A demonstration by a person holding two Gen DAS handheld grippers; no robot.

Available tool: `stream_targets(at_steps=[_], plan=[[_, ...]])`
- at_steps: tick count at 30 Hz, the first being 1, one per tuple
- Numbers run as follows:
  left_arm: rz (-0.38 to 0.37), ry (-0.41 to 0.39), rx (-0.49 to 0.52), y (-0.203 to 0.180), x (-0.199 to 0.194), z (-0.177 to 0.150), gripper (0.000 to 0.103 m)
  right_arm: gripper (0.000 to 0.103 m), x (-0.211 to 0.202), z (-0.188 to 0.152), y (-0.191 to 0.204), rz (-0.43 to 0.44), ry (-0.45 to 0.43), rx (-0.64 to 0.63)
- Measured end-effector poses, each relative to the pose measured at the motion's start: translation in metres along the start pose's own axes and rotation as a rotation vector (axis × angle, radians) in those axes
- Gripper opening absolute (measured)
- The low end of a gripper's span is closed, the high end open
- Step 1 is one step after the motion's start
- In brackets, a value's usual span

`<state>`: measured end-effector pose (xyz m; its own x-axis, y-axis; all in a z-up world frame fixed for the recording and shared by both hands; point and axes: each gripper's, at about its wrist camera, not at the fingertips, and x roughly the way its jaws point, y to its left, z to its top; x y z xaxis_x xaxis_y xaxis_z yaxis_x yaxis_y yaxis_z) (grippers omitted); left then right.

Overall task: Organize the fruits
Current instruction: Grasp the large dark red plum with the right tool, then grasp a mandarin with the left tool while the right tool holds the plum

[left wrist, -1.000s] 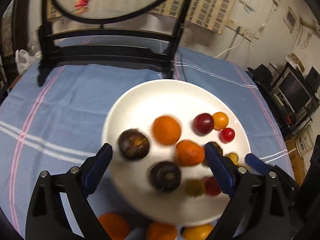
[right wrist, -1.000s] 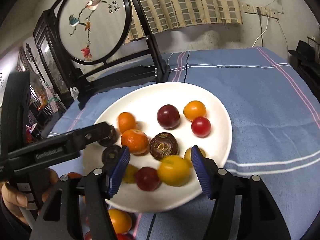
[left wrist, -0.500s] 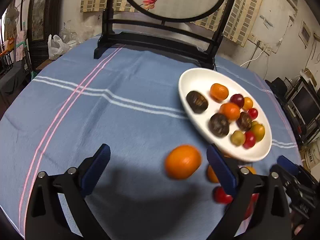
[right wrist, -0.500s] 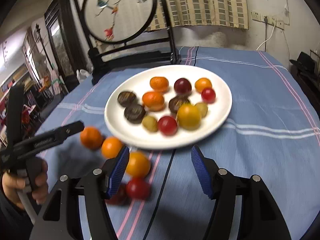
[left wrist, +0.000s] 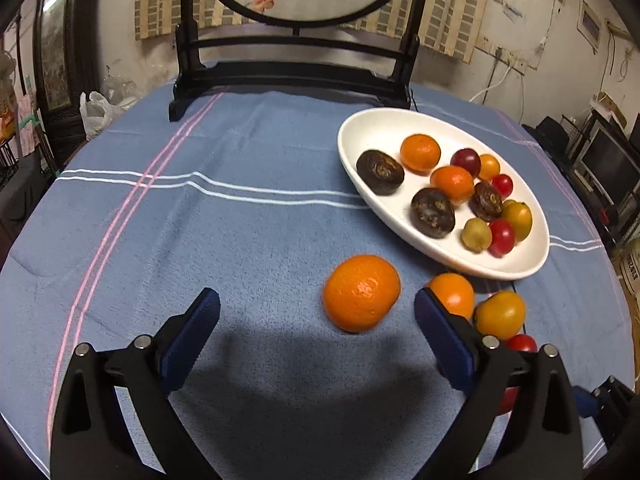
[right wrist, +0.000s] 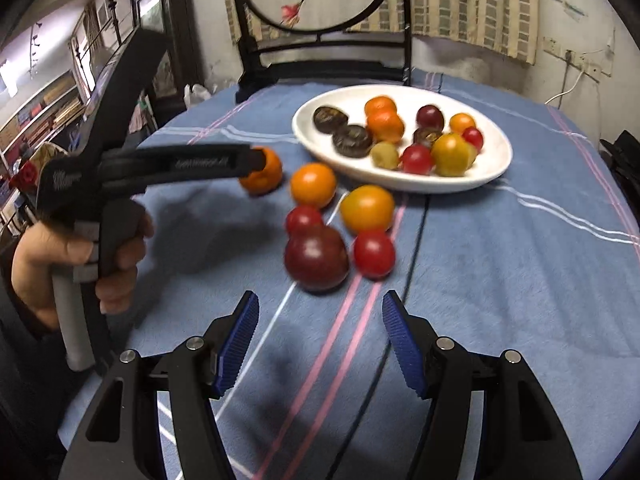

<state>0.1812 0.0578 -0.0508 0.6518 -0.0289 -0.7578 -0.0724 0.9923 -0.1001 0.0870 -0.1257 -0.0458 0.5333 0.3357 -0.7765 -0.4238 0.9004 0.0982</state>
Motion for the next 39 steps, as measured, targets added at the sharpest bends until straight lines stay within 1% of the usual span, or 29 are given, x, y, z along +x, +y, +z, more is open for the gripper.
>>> stream_targets(at_steps=[6,12,14,15,16,17,18,20,24,25,27,28,29,32,36,37,39], plan=[[-0.041,0.028,-0.052,0.009,0.002,0.003,0.096,0.065,0.015,0.002,0.011,-0.006,0.062,0.001],[-0.041,0.05,-0.09,0.018,0.007,0.004,0.096,0.064,0.038,0.019,0.013,-0.03,0.086,0.035],[-0.037,0.053,-0.098,0.019,0.008,0.005,0.096,0.063,0.042,0.022,0.014,-0.046,0.079,0.044],[-0.036,0.056,-0.101,0.02,0.008,0.005,0.096,0.061,0.042,0.024,0.014,-0.046,0.074,0.054],[-0.035,0.059,-0.104,0.021,0.009,0.005,0.096,0.056,0.042,0.024,0.013,-0.045,0.072,0.063],[-0.038,0.062,-0.107,0.021,0.01,0.005,0.096,0.052,0.042,0.025,0.01,-0.045,0.068,0.08],[-0.039,0.064,-0.108,0.021,0.01,0.005,0.096,0.05,0.043,0.026,0.008,-0.041,0.065,0.094],[-0.035,0.064,-0.099,0.019,0.01,0.004,0.096,0.042,0.044,0.029,0.003,-0.041,0.061,0.127],[-0.029,0.059,-0.08,0.016,0.01,0.003,0.096,0.041,0.043,0.028,0.0,-0.023,0.051,0.143],[-0.027,0.058,-0.076,0.015,0.01,0.003,0.096,0.041,0.041,0.026,-0.003,0.021,0.053,0.156],[-0.024,0.054,-0.067,0.013,0.01,0.002,0.096,0.041,0.036,0.022,-0.01,0.135,0.054,0.206],[-0.022,0.052,-0.061,0.012,0.01,0.001,0.096,0.041,0.033,0.021,-0.013,0.174,0.046,0.226],[-0.02,0.049,-0.05,0.01,0.01,0.001,0.096,0.041,0.028,0.019,-0.016,0.189,0.03,0.237],[-0.013,0.046,-0.024,0.005,0.01,-0.001,0.097,0.041,0.021,0.018,-0.02,0.156,0.002,0.226],[-0.033,0.036,0.014,-0.002,0.007,-0.004,0.097,0.041,0.022,0.017,-0.023,0.14,0.009,0.223],[-0.032,0.039,0.031,-0.005,0.007,-0.005,0.096,0.041,0.022,0.016,-0.021,0.144,0.009,0.215],[-0.023,0.052,0.106,-0.016,0.011,-0.009,0.096,0.041,0.021,0.018,-0.017,0.151,0.006,0.204]])
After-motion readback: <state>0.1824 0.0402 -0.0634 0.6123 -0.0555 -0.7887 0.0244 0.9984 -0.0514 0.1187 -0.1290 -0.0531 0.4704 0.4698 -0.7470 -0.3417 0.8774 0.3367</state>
